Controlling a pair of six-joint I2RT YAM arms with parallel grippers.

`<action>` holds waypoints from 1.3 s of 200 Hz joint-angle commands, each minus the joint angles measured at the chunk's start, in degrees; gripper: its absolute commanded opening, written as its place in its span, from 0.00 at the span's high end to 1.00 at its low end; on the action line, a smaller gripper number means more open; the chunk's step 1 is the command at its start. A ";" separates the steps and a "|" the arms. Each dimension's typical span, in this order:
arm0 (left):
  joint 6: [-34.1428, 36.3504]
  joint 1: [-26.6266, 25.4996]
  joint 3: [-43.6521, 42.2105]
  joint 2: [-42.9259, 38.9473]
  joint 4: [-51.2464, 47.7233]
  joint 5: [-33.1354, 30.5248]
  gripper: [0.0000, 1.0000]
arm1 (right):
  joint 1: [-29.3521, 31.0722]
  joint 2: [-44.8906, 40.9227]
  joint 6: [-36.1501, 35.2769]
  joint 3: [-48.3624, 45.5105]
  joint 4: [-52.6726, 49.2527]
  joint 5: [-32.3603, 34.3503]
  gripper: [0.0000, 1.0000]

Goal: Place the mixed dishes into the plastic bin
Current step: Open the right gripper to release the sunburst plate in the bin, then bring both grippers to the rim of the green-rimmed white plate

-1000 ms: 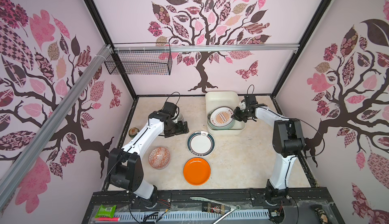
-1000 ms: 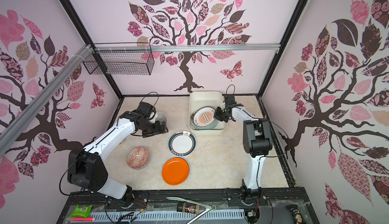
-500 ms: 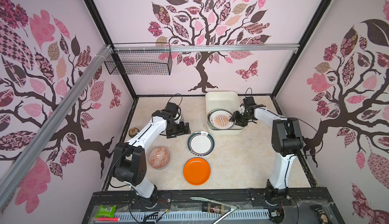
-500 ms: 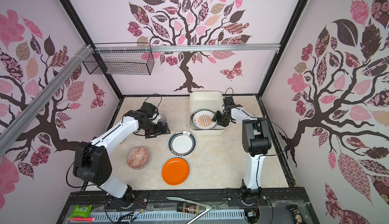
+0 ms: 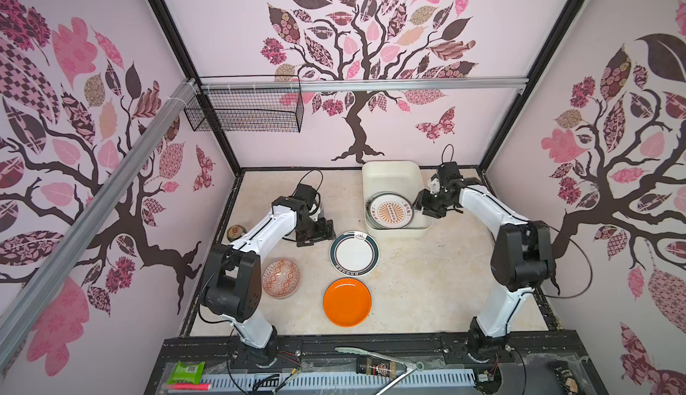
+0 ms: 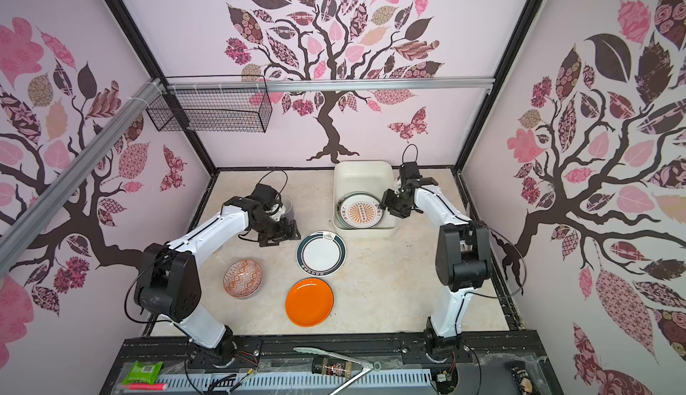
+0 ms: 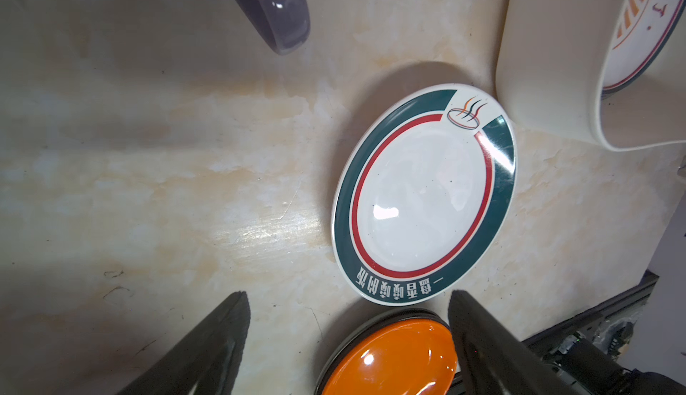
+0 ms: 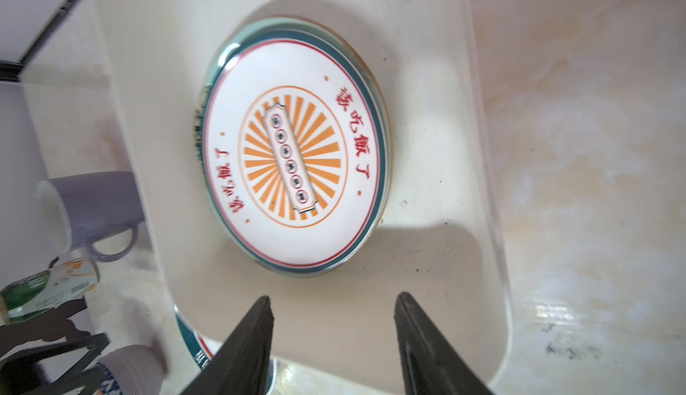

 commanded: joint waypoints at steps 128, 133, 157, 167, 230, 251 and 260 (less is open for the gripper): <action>-3.07 -7.49 -8.66 3.43 6.98 -6.33 0.22 | 23.25 -18.91 15.46 -34.33 21.04 -1.03 0.44; -3.03 -7.55 -8.72 3.74 7.09 -6.54 0.22 | 23.24 -18.38 15.47 -34.68 21.42 -1.03 0.44; -2.80 -7.50 -7.86 5.48 7.73 -7.06 0.22 | 23.33 -15.21 15.14 -36.05 24.88 -2.38 0.45; -2.66 -7.48 -7.36 5.97 8.03 -6.96 0.22 | 23.36 -13.85 14.78 -36.07 25.79 -2.87 0.45; -2.81 -7.53 -3.30 9.38 8.26 -6.60 0.25 | 23.47 -6.70 12.27 -33.73 27.96 -2.59 0.48; -2.87 -7.55 -1.96 10.59 8.20 -6.20 0.27 | 23.46 -4.77 12.07 -33.38 28.84 -2.82 0.49; -2.89 -7.66 -1.47 11.06 8.15 -6.05 0.27 | 23.48 -3.97 12.15 -33.07 29.44 -3.28 0.49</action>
